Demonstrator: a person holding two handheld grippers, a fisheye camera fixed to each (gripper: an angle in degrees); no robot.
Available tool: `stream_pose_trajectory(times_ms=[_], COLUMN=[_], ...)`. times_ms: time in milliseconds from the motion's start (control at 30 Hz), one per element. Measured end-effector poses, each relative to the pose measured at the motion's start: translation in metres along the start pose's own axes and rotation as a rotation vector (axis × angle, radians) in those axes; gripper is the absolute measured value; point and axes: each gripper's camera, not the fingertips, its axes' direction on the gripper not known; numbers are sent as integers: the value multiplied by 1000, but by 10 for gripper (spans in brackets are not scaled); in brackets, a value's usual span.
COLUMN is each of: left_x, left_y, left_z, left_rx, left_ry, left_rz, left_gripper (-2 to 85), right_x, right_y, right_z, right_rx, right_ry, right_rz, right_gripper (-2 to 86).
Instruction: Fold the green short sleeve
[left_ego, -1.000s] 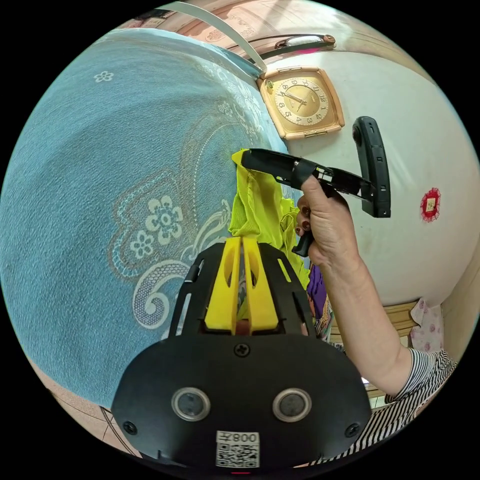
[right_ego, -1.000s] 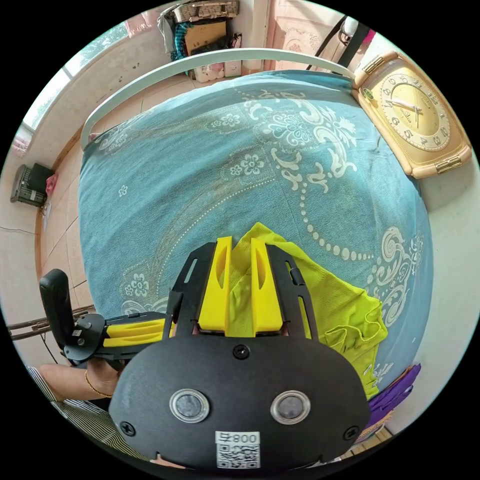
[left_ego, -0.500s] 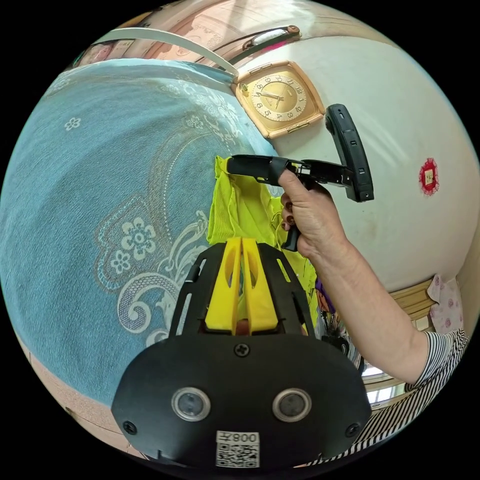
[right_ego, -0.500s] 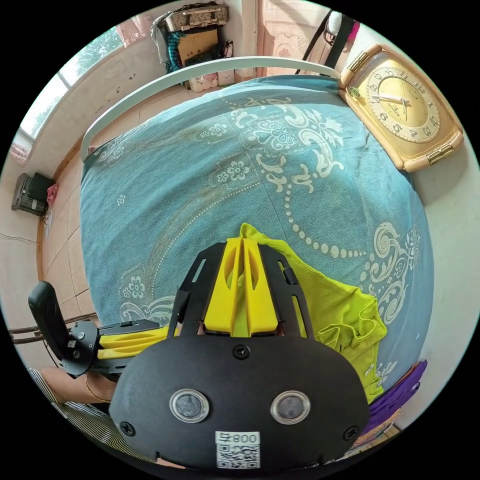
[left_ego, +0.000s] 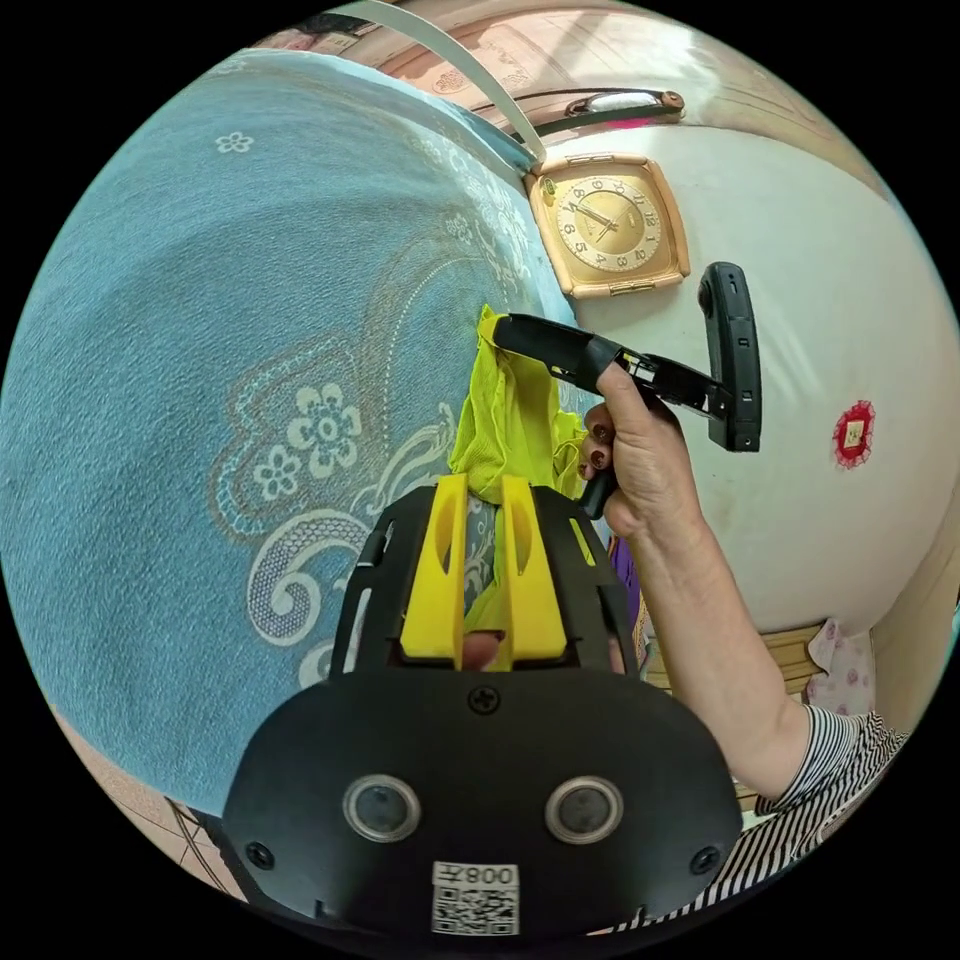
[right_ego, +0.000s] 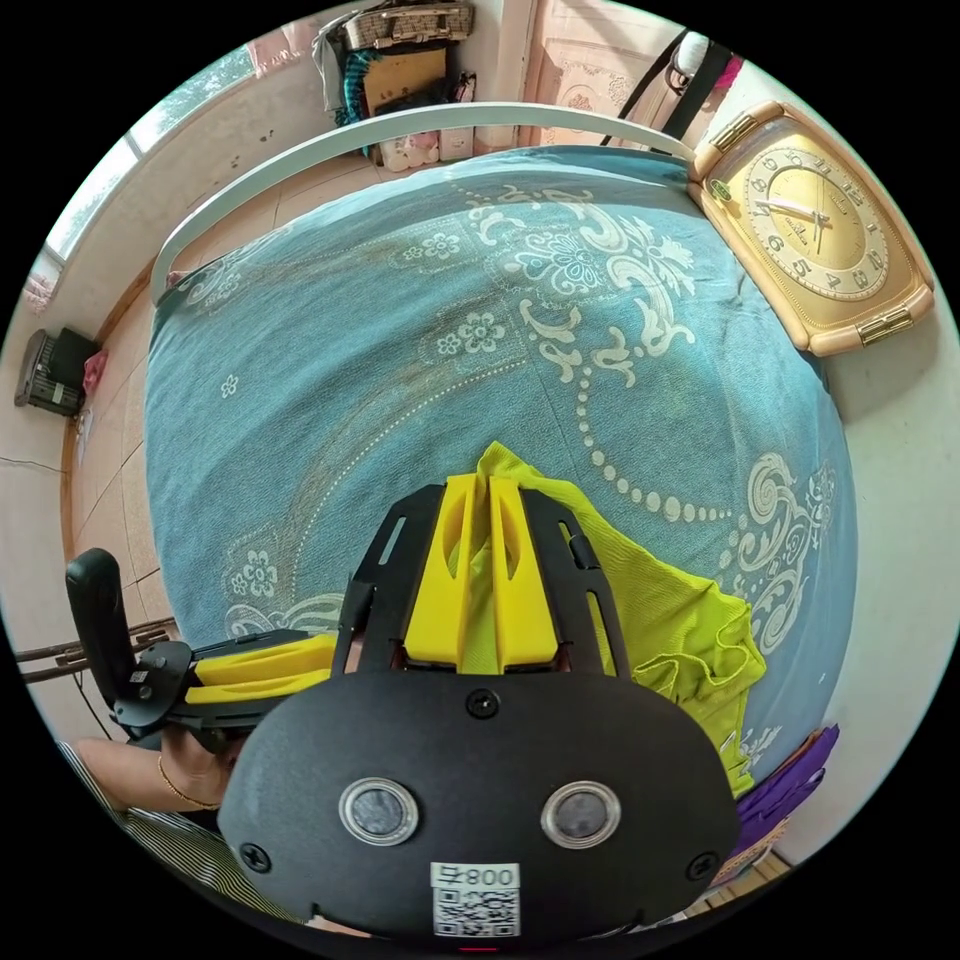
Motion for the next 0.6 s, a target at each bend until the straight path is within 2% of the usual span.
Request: stream_pose_trajectory(times_ms=[133,267,433,600], left_x=[-1,16,44,92], left_y=[-8,-8,-5,3], left_z=[6,2,0,5], left_rx=[4,23,40,27], left_ry=[27,23,16,-15], left_rz=[-47,31,143,371], left_gripper=[18,5,2,2], right_x=[19,47,125,215], right_y=[4,12,51,124], right_z=[5,7,-15,-44], right_rx=[-1,-6,139,314], right_ry=[17,-37,-297,-523], right_rz=[-3,12,129,220], right_gripper=[9,4,2,1])
